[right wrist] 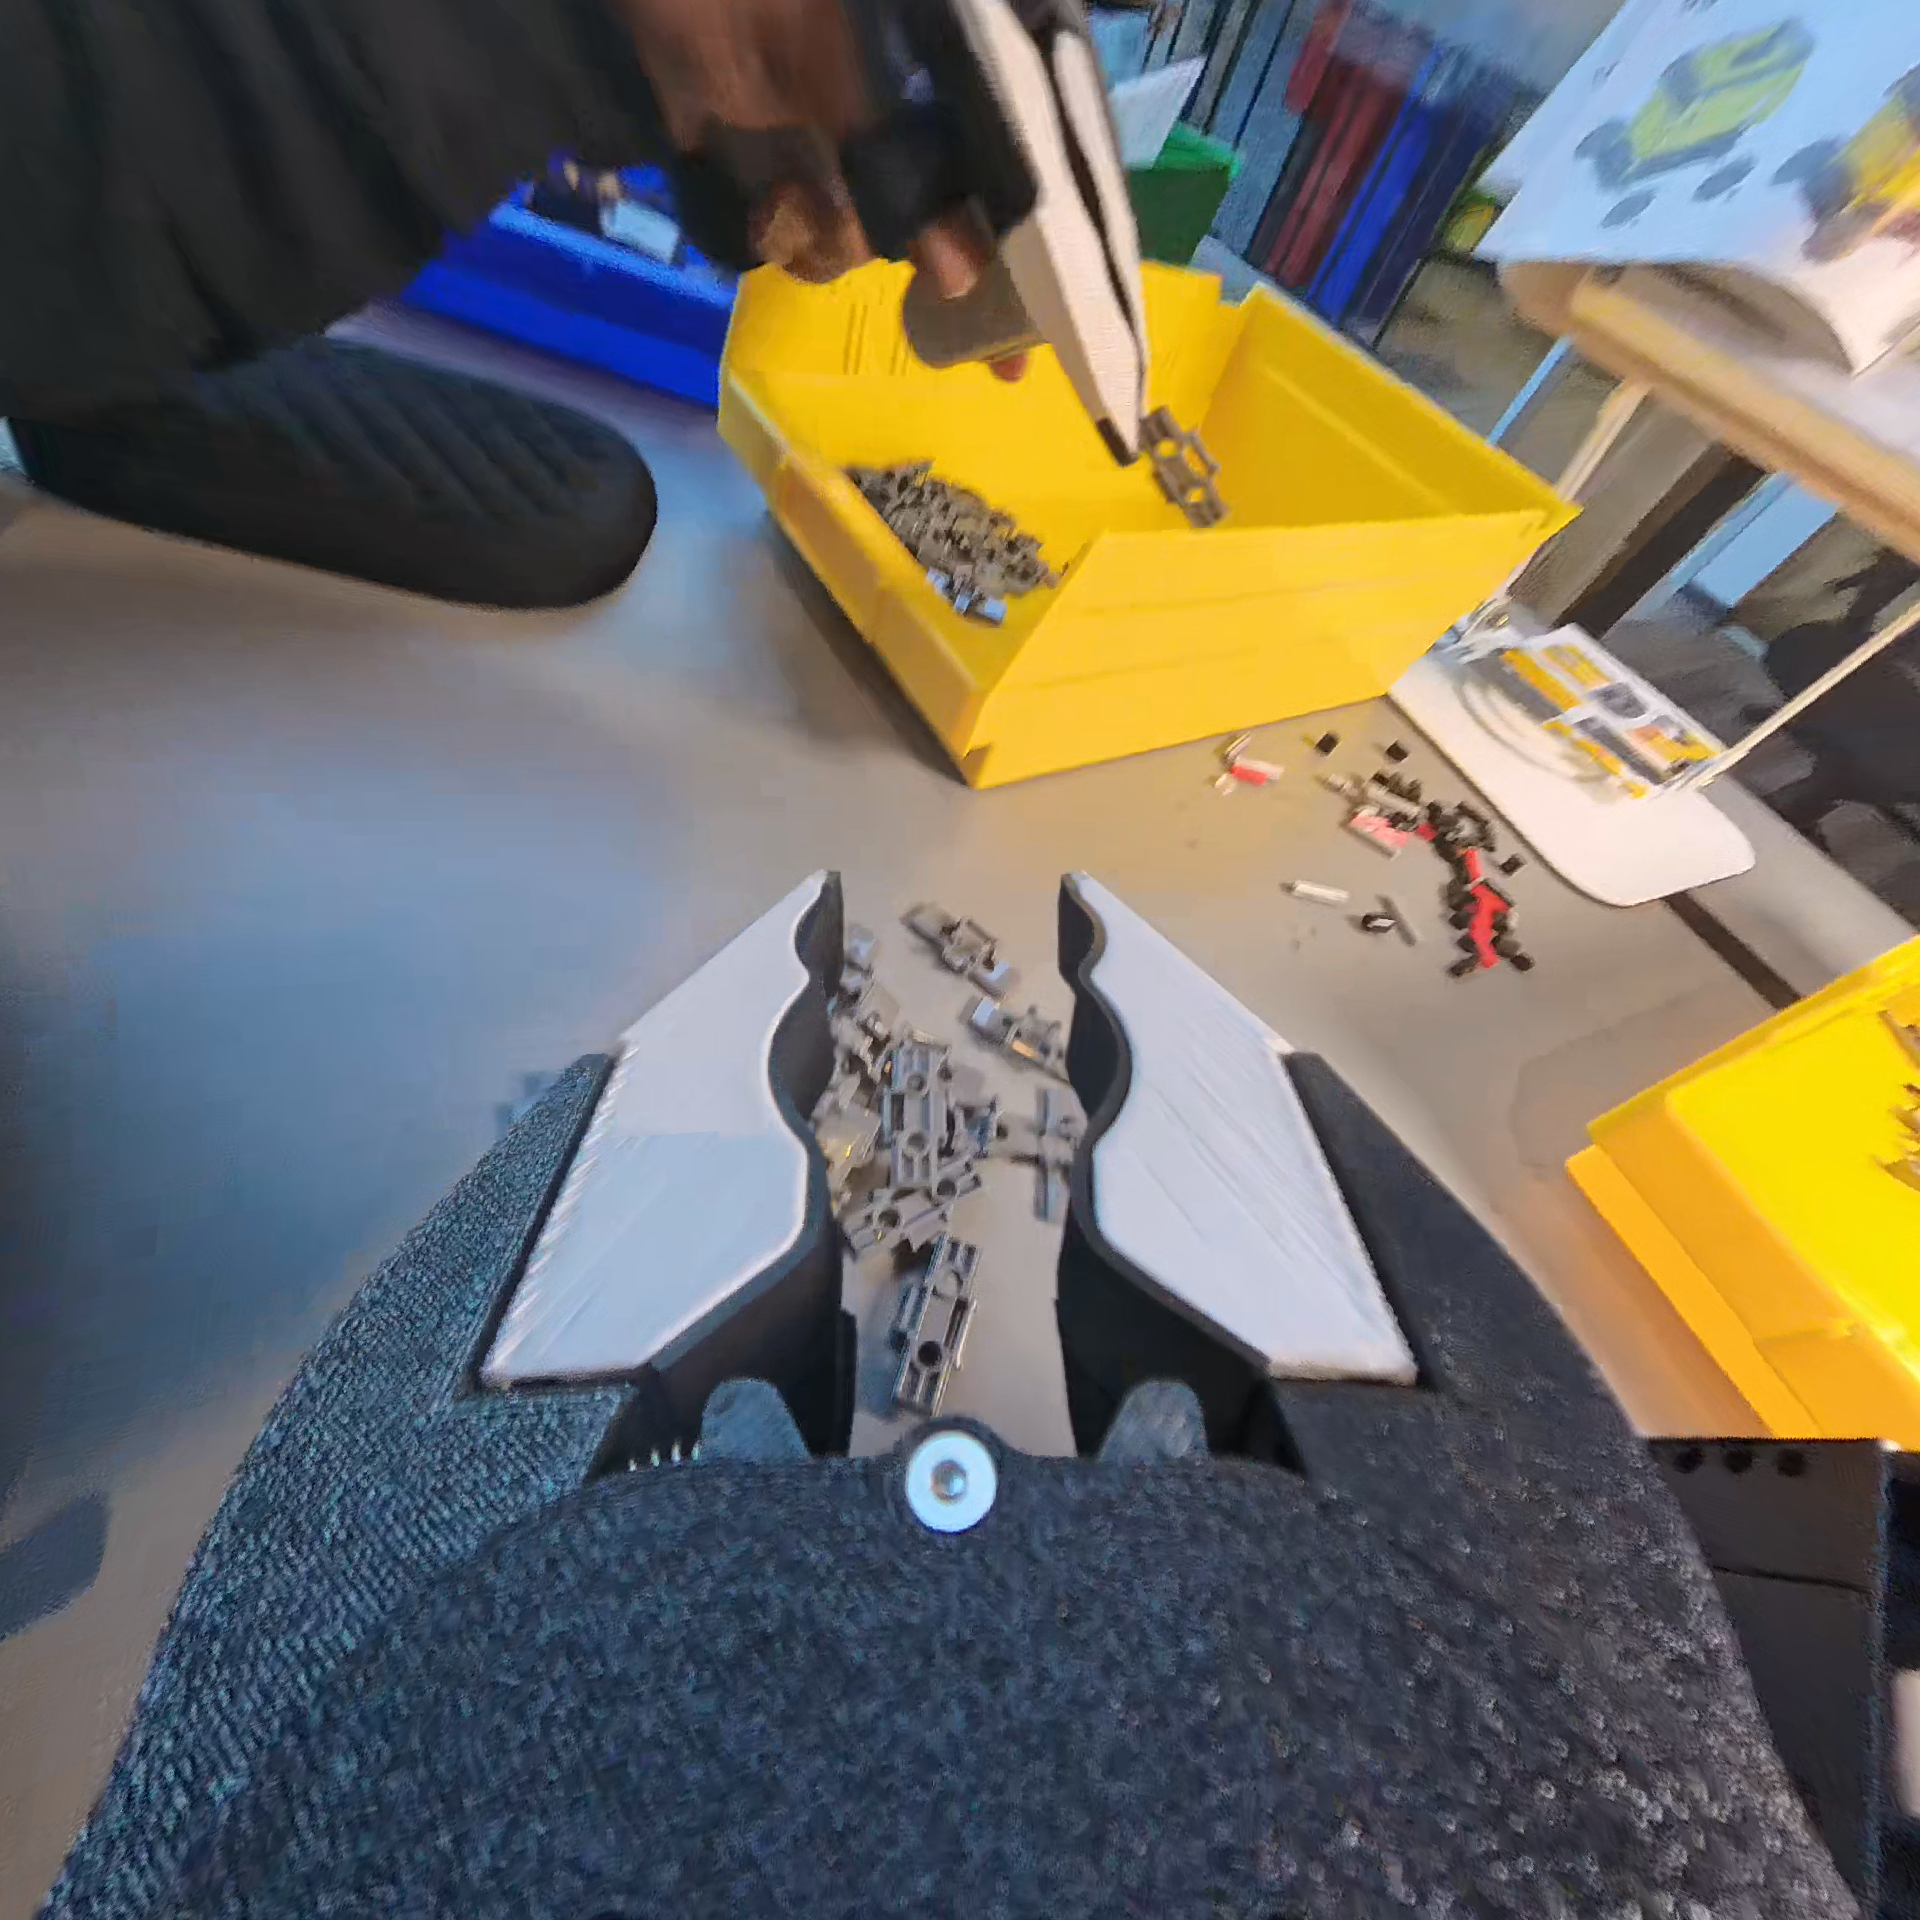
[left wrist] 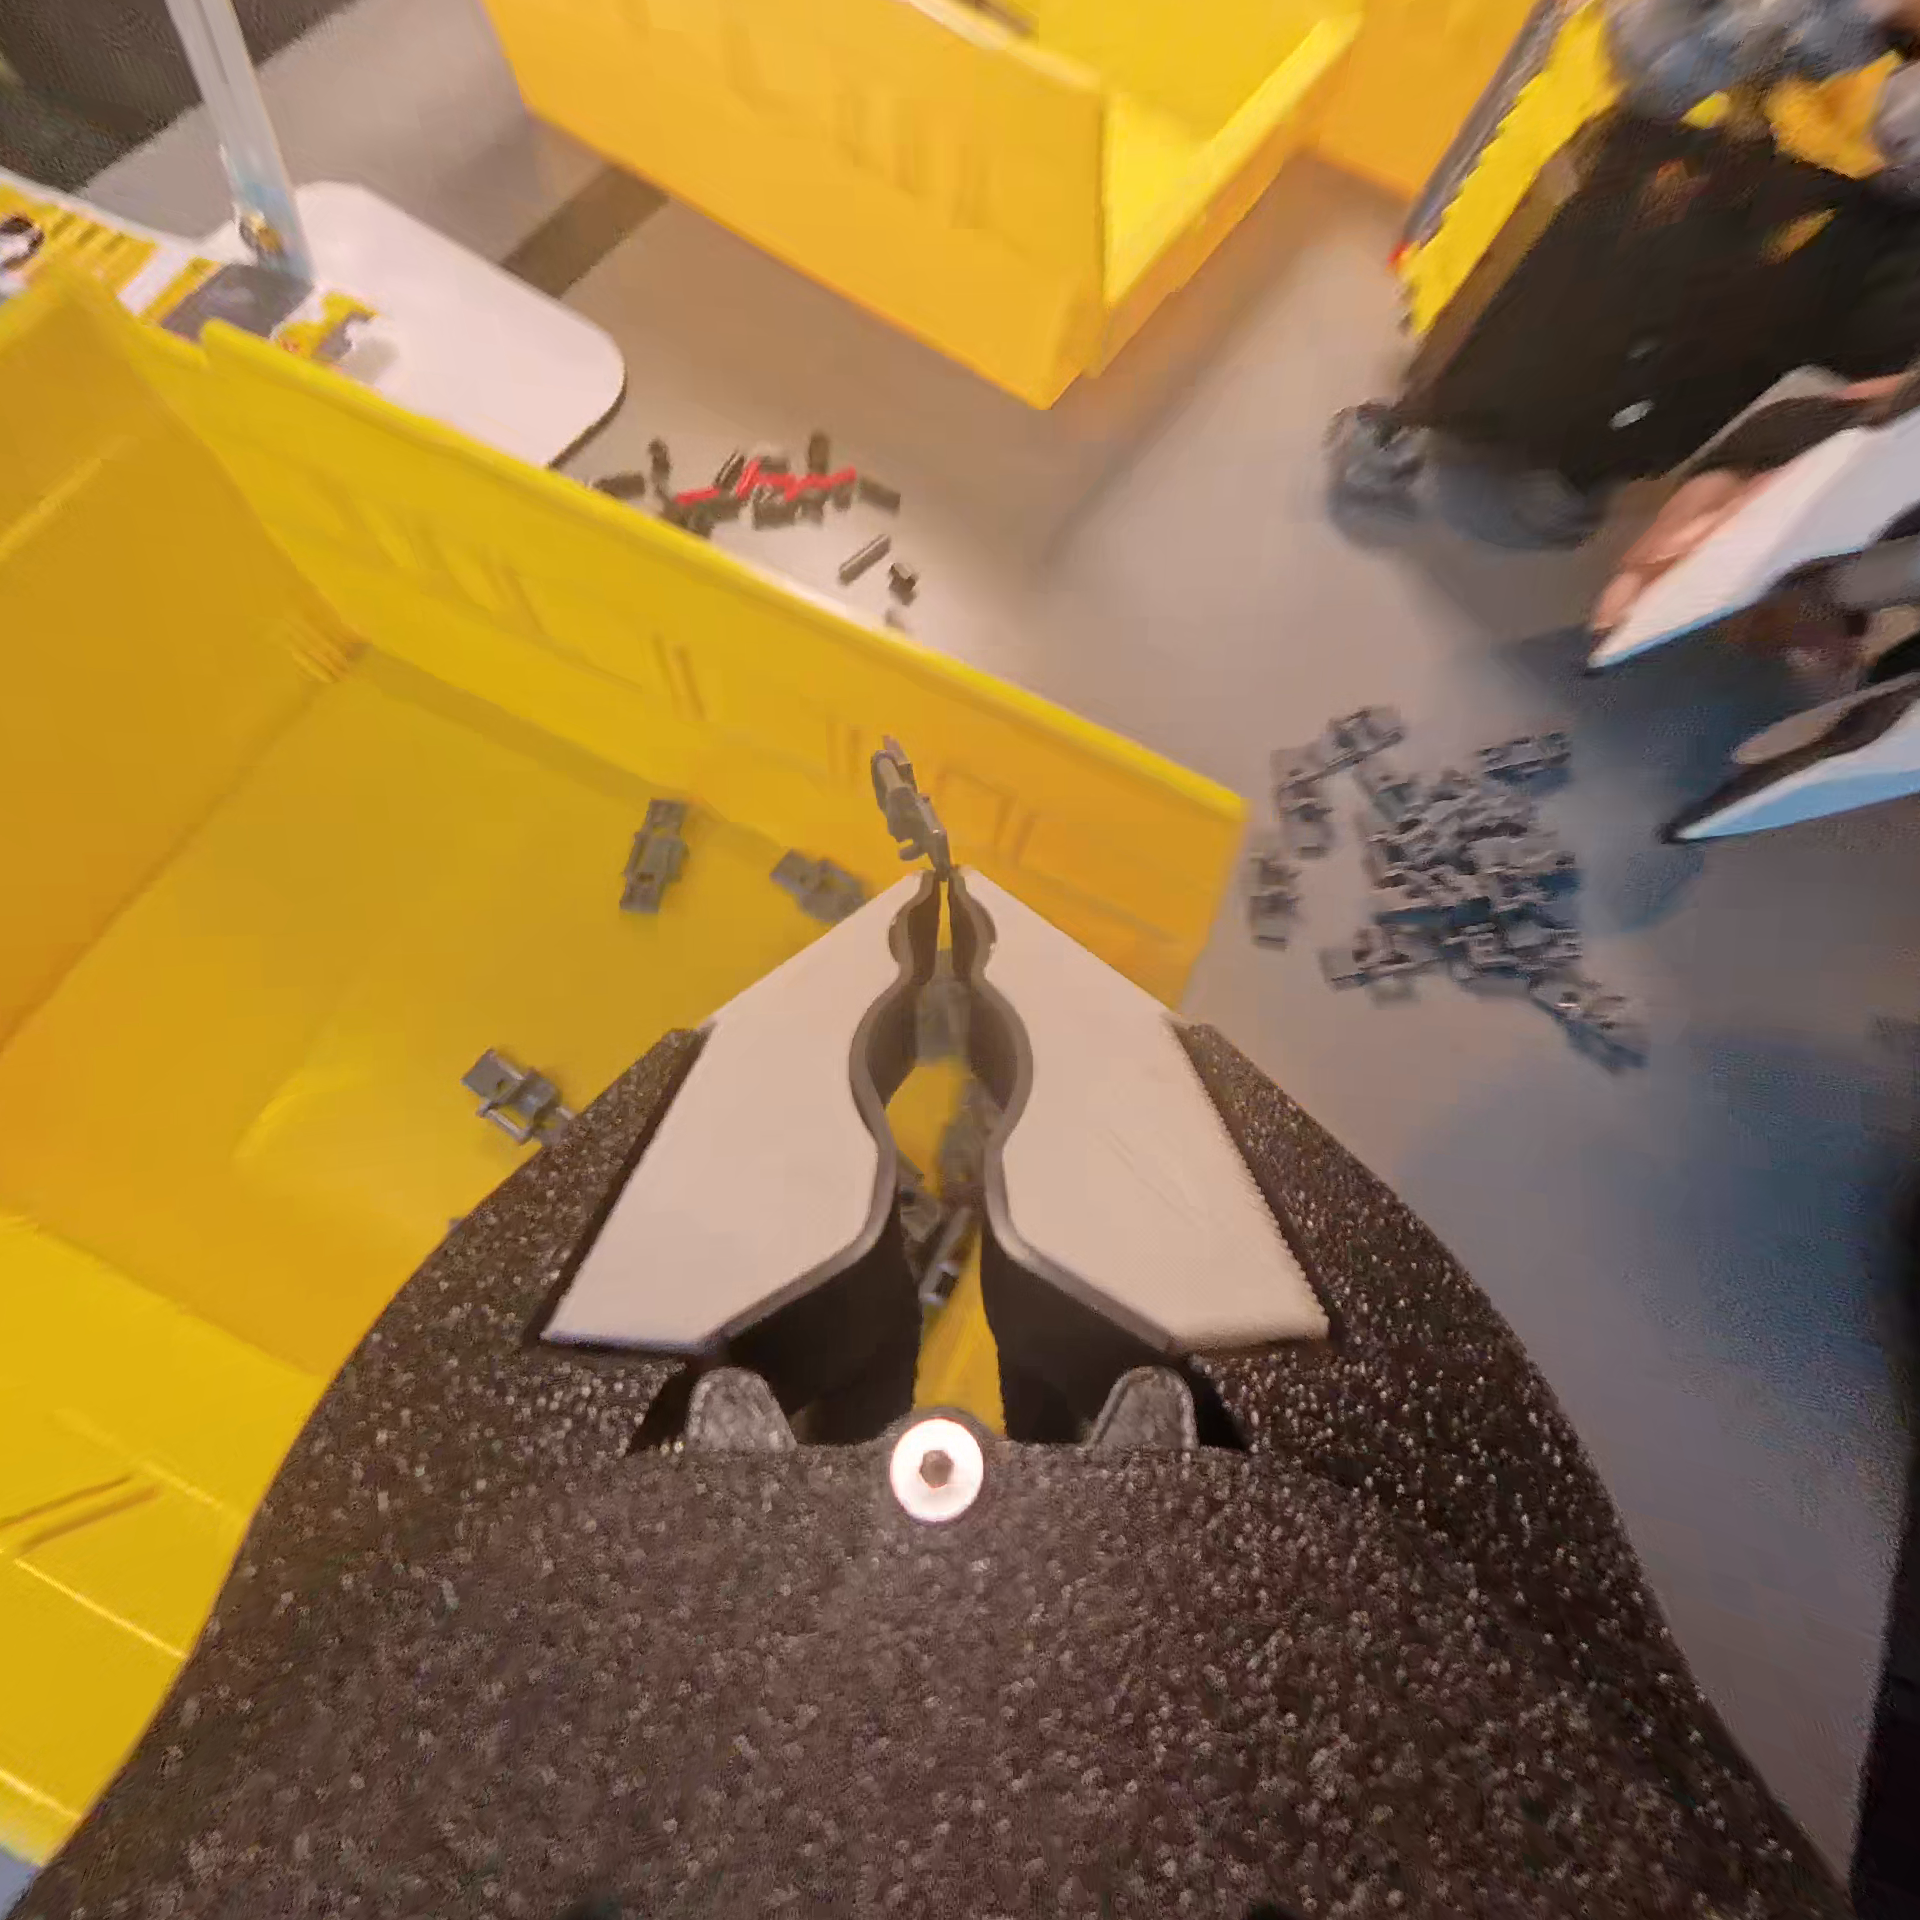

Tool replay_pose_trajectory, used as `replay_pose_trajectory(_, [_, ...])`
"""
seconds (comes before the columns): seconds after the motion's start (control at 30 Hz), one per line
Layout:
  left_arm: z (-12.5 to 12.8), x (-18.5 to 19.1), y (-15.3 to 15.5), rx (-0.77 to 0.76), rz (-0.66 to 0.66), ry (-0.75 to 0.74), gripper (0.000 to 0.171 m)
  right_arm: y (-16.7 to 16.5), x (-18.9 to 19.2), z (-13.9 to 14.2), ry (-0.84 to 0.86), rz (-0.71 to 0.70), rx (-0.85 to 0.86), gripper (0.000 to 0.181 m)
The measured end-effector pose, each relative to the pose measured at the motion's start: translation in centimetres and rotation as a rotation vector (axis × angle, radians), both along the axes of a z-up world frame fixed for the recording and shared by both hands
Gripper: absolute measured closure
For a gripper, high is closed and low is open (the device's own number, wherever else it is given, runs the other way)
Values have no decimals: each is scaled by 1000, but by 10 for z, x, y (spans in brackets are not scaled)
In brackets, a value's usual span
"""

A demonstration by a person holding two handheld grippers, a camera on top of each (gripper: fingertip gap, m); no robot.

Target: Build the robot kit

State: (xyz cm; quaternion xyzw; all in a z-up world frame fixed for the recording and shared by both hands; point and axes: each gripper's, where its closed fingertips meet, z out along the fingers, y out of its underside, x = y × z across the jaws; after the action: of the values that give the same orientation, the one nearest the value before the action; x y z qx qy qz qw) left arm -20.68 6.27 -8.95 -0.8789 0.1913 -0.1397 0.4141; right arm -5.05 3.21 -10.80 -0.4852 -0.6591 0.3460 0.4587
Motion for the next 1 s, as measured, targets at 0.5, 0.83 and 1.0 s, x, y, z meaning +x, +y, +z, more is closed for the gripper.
replay_pose_trajectory(0.5, [3, 115, -60, -37, -382, -278, 157, -21, -11, -26, -153, 74, 140, 164])
replay_pose_trajectory(0.83, [-57, -51, 57, -144, 130, 239, 140, -2, 16, -44, -255, 0, -5, 151])
replay_pose_trajectory(1.0, [-91, -56, 69, -273, 84, 180, 150, 2, 20, -37, -216, -9, -24, 151])
